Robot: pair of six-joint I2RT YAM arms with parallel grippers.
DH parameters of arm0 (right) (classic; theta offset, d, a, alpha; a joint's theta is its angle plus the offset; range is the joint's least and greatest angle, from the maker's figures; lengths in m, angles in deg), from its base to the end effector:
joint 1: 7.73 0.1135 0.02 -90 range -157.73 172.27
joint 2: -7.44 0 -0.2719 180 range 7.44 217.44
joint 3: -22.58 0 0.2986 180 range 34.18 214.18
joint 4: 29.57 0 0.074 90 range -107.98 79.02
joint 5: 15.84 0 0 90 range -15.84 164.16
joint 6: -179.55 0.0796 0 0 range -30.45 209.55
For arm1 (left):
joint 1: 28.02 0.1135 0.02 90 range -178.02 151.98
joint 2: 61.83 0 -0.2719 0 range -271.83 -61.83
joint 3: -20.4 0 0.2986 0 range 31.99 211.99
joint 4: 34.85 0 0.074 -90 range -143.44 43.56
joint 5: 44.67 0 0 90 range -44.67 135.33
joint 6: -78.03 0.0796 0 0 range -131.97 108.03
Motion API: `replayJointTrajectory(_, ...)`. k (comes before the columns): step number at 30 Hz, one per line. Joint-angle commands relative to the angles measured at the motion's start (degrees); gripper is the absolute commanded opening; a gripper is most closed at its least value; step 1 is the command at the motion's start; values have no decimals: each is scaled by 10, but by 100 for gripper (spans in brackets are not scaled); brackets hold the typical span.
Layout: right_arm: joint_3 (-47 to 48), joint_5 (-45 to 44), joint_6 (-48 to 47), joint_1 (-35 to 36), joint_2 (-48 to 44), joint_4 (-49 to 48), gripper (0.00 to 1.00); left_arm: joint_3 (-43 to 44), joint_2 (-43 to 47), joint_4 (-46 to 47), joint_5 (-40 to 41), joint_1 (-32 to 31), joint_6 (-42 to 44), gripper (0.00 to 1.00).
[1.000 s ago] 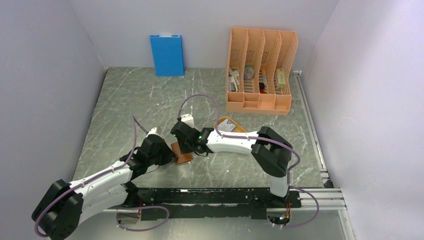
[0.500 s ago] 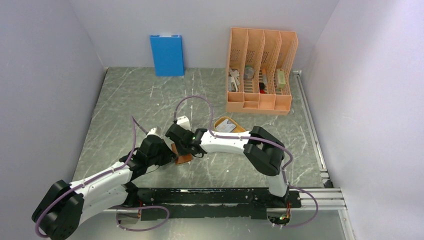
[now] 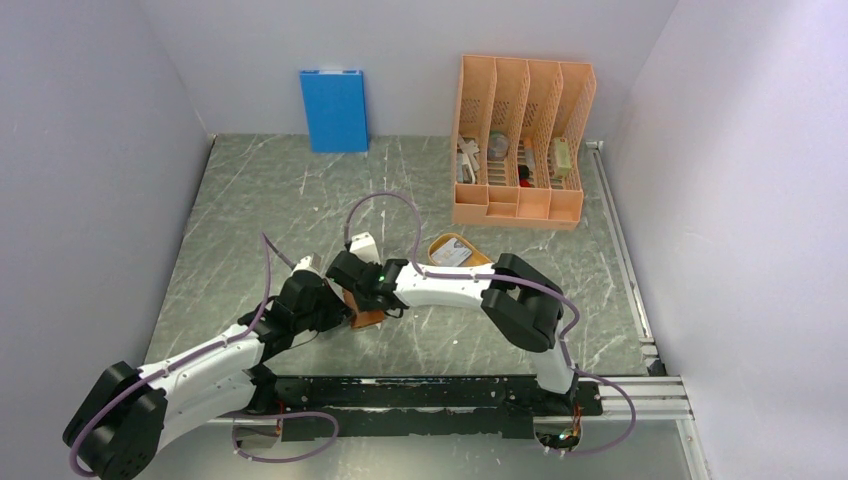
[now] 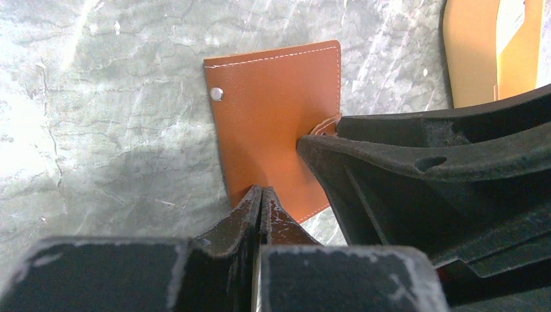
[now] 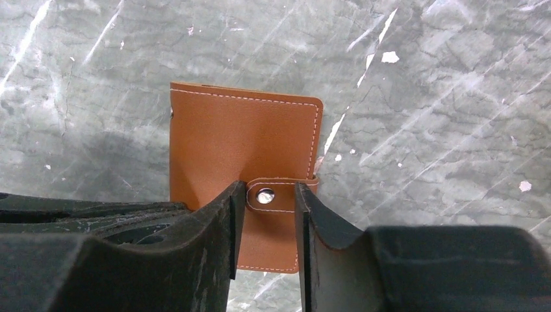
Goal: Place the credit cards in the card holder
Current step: Open the card holder at the center of the board.
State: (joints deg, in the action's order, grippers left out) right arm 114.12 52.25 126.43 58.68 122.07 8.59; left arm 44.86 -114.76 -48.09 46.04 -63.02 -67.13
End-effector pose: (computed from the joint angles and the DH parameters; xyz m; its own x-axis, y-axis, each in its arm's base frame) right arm 0.2190 0.4272 0.1139 -0.7478 -0.3211 -0.5811 -0.4121 0.9107 0.0270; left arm 0.1916 -0.1330 0.0859 -0.7759 -0.4586 -0.4332 -0.1240 0.7842 -0.6080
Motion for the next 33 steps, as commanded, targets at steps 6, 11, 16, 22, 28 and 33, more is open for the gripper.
replayJointTrajectory(6, 4, -36, -7, 8, 8, 35, 25, -11, -11, 4, -8, 5, -2, 5)
replayJointTrajectory(11, 3, -36, -5, 8, 7, 37, 11, -11, -24, 6, -8, 5, -4, 5)
replayJointTrajectory(16, -2, -37, 0, 7, 1, 39, 0, -12, -37, 5, -8, 5, -9, 5)
replayJointTrajectory(22, -12, -38, 3, 8, -8, 38, 0, -10, -57, 9, 11, 5, -15, 5)
replayJointTrajectory(28, -44, -48, 28, -1, -39, 31, 0, -13, -71, 7, 26, 5, -22, 5)
replayJointTrajectory(33, -68, -43, 42, -9, -63, 24, 0, -18, -99, 12, 33, 6, -28, 5)
